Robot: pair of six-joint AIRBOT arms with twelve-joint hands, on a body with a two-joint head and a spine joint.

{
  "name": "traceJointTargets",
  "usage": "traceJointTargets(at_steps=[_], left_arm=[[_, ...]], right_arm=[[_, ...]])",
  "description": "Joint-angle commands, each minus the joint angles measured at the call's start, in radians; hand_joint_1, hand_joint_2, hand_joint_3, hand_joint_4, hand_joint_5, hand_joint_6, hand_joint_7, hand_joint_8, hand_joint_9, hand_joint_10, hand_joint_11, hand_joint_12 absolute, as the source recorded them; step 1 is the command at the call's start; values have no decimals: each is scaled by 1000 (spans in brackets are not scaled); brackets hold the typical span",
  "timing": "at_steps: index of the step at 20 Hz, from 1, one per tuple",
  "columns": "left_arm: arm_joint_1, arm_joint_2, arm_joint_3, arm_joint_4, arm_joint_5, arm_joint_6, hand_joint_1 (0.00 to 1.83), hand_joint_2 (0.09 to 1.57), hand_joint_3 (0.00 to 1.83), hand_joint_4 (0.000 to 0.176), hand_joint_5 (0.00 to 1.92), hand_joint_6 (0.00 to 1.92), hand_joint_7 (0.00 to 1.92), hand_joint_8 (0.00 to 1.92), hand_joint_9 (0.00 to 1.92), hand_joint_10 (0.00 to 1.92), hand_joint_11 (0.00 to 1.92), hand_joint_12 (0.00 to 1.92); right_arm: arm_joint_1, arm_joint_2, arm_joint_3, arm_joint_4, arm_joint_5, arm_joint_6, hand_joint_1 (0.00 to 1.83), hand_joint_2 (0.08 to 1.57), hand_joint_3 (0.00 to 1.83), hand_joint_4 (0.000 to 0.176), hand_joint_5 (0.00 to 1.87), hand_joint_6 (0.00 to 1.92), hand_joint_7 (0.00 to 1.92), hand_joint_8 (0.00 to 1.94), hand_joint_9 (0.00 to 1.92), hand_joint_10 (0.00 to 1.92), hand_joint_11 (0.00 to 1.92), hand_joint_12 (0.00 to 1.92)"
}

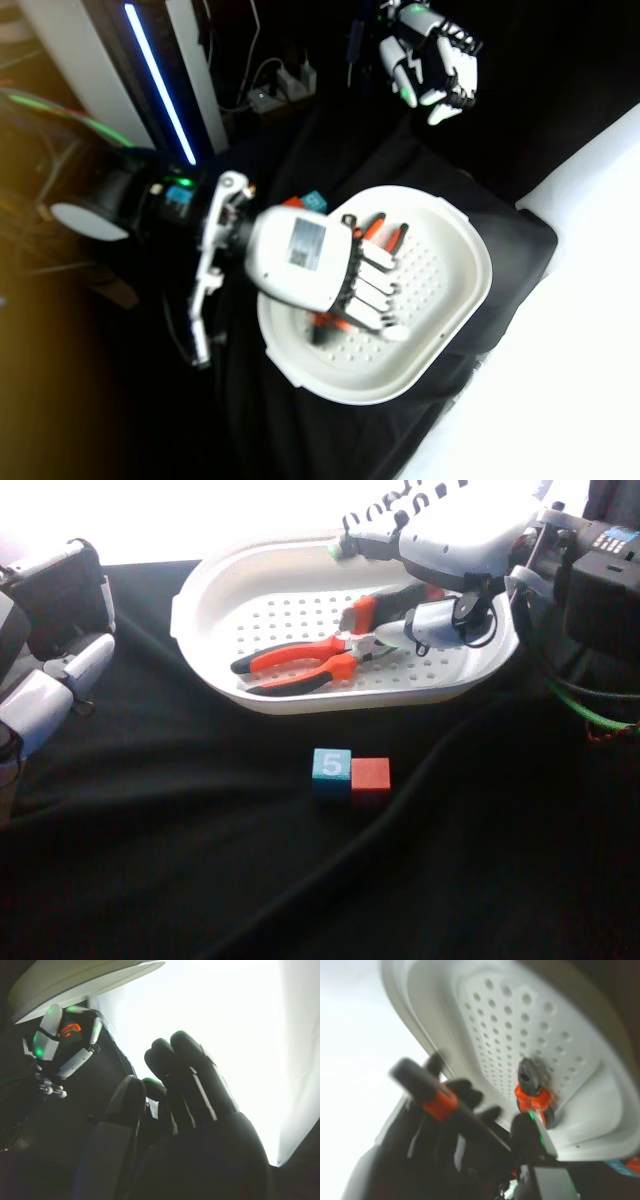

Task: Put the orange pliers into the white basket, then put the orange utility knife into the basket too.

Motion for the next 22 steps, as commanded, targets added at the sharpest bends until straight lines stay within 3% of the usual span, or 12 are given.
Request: traceJointTargets(at_steps=[1,2,7,8,11,13,14,15,17,18,20,22], left_arm=[[-8,-4,3,20,-117,-8,845,1444,0,0,443,1765,748,986,857,1147,815,1460],[-8,-3,3,20,-117,-8,1057,1393,0,0,386,1679,707,1489,850,1160,809,1484],[-5,2,-2,17,-129,-10,1096,1381,0,0,374,1677,683,1617,809,1206,800,1535],[-3,7,-5,17,-133,-11,811,1431,0,0,450,1751,654,896,724,1148,682,1544],[5,23,-16,19,-164,-11,782,1442,0,0,440,1773,714,647,708,1072,603,1522],[25,46,-32,20,-199,-11,753,1454,3,7,420,1801,707,608,682,1027,522,1520],[36,58,-41,20,-221,-11,693,1438,0,0,268,1046,682,449,613,943,419,1468],[42,66,-45,21,-238,-11,681,1434,0,0,318,601,673,288,598,802,344,1382],[49,79,-53,21,-260,-8,533,1432,0,7,291,118,463,20,449,217,45,1175],[54,86,-58,21,-271,-5,387,1444,0,30,225,34,318,3,357,77,8,960],[58,101,-67,26,-276,3,117,1204,0,160,16,0,18,0,20,3,0,86],[58,110,-68,31,-277,6,69,1105,0,174,0,0,0,0,0,0,0,2]], right_arm=[[17,7,-12,-5,134,0,456,1146,0,133,0,1,1,2,0,6,0,17],[17,35,-35,-5,155,0,496,1128,0,111,0,0,0,0,0,0,0,3],[17,176,-178,-4,335,0,542,1094,0,96,0,0,0,0,0,0,0,0],[16,239,-229,-4,401,0,379,1086,0,127,0,0,0,0,0,0,36,18],[-26,382,-356,-20,554,0,172,1142,1,171,0,0,0,0,0,0,1,411],[-102,472,-435,-17,705,0,241,1190,4,130,0,0,0,0,0,0,0,49],[-144,502,-463,-5,773,0,249,1198,6,113,0,0,0,0,0,0,0,9],[-189,529,-487,12,840,0,302,1187,0,163,0,0,0,0,0,0,0,1],[-254,570,-524,38,942,0,347,1222,12,138,0,0,0,0,0,0,0,0],[-279,590,-541,48,982,0,331,1215,8,138,0,0,0,0,0,0,0,0],[-319,622,-567,61,1031,0,249,1152,0,121,0,0,0,0,0,0,0,0],[-353,639,-580,82,1077,0,253,1120,0,110,0,0,0,0,0,0,0,0]])
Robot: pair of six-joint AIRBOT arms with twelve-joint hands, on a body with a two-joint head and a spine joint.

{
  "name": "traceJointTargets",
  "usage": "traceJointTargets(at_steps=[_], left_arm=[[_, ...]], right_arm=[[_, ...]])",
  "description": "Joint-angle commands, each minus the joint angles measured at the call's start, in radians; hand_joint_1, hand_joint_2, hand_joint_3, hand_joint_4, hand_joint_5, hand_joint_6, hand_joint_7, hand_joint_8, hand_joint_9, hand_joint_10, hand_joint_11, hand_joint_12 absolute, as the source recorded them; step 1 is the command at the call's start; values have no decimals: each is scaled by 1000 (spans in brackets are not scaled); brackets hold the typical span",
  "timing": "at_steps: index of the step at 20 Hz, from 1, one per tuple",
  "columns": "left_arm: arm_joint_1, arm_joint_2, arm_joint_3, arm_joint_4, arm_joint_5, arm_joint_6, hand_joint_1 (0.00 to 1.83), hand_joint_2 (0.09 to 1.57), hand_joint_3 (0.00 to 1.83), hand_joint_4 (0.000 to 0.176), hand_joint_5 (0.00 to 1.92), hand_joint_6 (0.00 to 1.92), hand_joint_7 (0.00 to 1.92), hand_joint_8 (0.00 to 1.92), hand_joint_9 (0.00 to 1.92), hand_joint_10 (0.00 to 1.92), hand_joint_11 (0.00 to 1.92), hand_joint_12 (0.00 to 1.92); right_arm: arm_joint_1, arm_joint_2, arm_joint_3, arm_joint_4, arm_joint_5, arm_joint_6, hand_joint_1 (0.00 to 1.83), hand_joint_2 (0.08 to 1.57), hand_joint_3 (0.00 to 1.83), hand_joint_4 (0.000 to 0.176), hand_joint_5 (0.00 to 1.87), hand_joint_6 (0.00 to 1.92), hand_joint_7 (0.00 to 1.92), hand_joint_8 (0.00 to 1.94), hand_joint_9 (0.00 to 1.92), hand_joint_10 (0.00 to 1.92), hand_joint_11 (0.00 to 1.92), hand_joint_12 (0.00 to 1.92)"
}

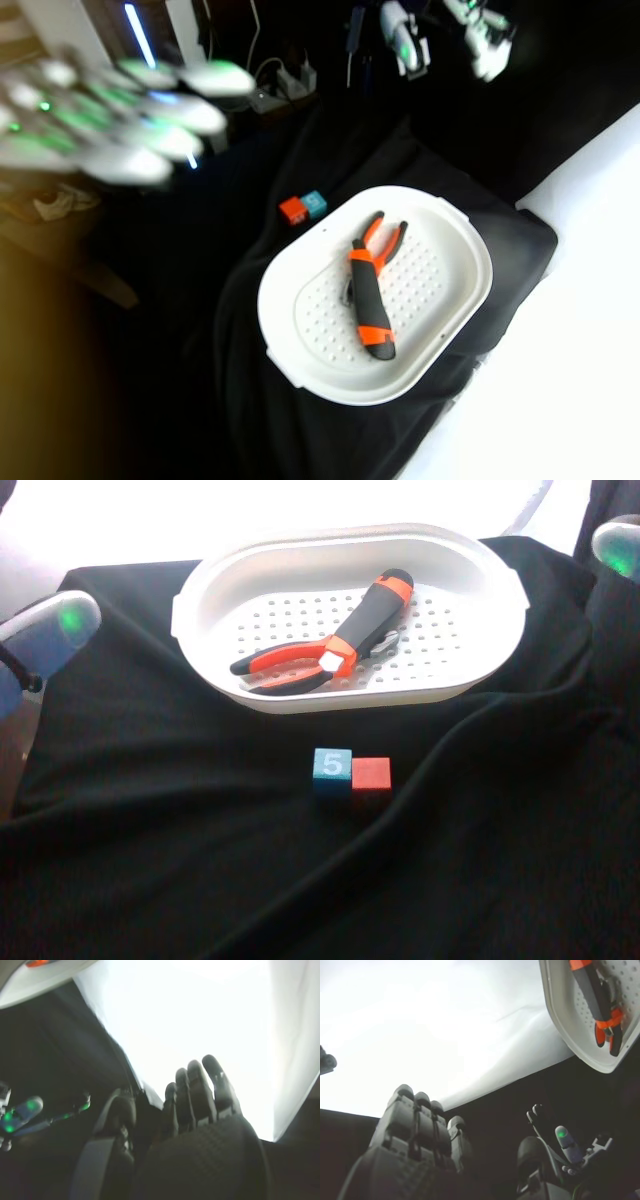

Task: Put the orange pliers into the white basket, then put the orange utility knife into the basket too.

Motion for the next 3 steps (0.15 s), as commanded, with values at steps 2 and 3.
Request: traceJointTargets(at_steps=[2,3], left_arm=[[-6,16,-1,21,-121,6,47,1124,2,176,0,0,0,0,0,0,0,0],[-7,24,-3,24,-121,15,9,1097,0,176,0,0,0,0,0,0,0,0]], right_arm=[[-11,19,-13,12,185,1,255,1103,0,74,0,0,0,0,0,0,0,0],[-28,28,-17,31,227,0,215,1081,0,92,0,0,0,0,0,0,0,0]])
